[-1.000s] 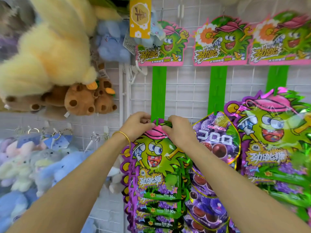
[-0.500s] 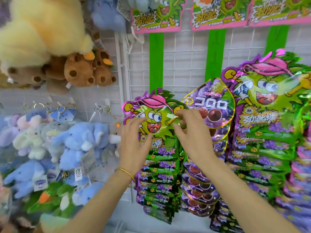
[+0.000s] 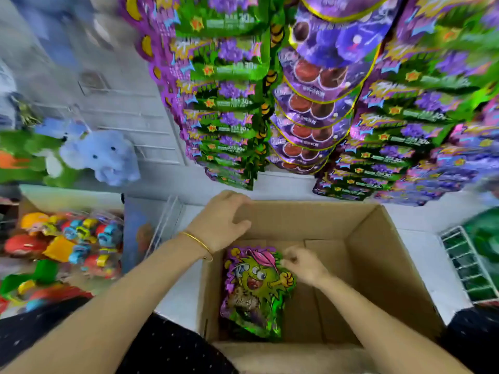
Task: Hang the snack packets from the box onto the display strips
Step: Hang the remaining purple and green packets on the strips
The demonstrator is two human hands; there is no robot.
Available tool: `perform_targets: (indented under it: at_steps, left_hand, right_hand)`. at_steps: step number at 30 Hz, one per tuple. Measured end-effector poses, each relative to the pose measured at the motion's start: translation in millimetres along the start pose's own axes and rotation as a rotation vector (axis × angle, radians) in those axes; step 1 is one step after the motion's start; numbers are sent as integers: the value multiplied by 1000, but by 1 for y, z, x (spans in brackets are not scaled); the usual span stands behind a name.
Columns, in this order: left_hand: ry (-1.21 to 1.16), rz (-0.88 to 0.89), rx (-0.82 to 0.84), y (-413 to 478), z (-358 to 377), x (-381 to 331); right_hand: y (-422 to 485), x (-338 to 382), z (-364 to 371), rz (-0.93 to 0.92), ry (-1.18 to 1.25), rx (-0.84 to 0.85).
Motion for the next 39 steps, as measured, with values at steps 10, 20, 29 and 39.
perform_targets:
  at_steps: [10,20,29,39]
  left_hand:
    - [-48,-71,-3,8,-10,24]
    - [-60,-82,36,21,0,18]
    - [19,-71,82,24,7,18]
    - [-136,81,-200,9,-47,-13]
  right_hand:
    - [31,-71,49,345,177,-110]
    - [26,-50,17,238,-25,-293]
    - [-6,47,-45,-254,627,-89]
    - [-64,129,-119,-435,708,-5]
Point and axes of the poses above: each hand's wrist, its own y-axis towards the middle knuckle, its own z-axis out of the palm, x = y × z, the point moved 8 cm from there along y, towards the middle knuckle, and after that the axes turned 11 degrees about y, right-handed, at the moved point
